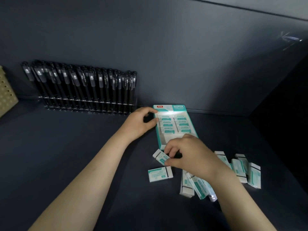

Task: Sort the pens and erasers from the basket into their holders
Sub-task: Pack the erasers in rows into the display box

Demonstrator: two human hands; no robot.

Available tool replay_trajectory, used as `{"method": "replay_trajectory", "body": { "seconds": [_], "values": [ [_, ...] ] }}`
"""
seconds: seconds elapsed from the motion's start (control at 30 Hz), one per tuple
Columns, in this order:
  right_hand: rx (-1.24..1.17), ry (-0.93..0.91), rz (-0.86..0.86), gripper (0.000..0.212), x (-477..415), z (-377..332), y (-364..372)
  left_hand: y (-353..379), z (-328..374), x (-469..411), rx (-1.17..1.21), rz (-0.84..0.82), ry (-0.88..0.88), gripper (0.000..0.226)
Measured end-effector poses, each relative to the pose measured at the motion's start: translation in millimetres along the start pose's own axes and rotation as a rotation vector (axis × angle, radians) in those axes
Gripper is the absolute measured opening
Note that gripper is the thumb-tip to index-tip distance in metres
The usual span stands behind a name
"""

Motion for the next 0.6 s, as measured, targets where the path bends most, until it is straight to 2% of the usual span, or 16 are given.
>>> {"method": "replay_trajectory", "body": {
  "seconds": [0.07, 0.17, 0.37, 0.43, 0.6],
  "values": [
    [-0.049, -0.014, -0.029, 0.023, 0, 1, 3, -1, 0, 0, 0.009, 0.005, 0.007, 0.028],
    [-0.255, -0.011, -0.055, 0.023, 2, 2, 5, -1, -1, 0, 0.009, 0.006, 0.004, 0.028],
    [-0.712, 0.058, 0.146, 0.017, 0, 14, -15, 0, -2, 1, 0.027, 0.013, -0.006, 0.025],
    [-0.750, 0.096, 0.186, 0.016, -5, 23, -21, 0, -2, 2, 0.021, 0.006, -0.013, 0.027],
    [-0.670, 0.212, 0.238, 0.010, -22, 39, -29, 0, 1, 6, -0.009, -0.004, -0.028, 0.029]
  ]
}}
Point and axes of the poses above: each hand's wrist, its own x-axis away from the middle knuckle, its own y-axis out of the palm, z = x × y, the point moved 3 cm from there along -x, towards the middle knuckle, and after that the axes turned 7 degrees about x, right-handed, at the moved point
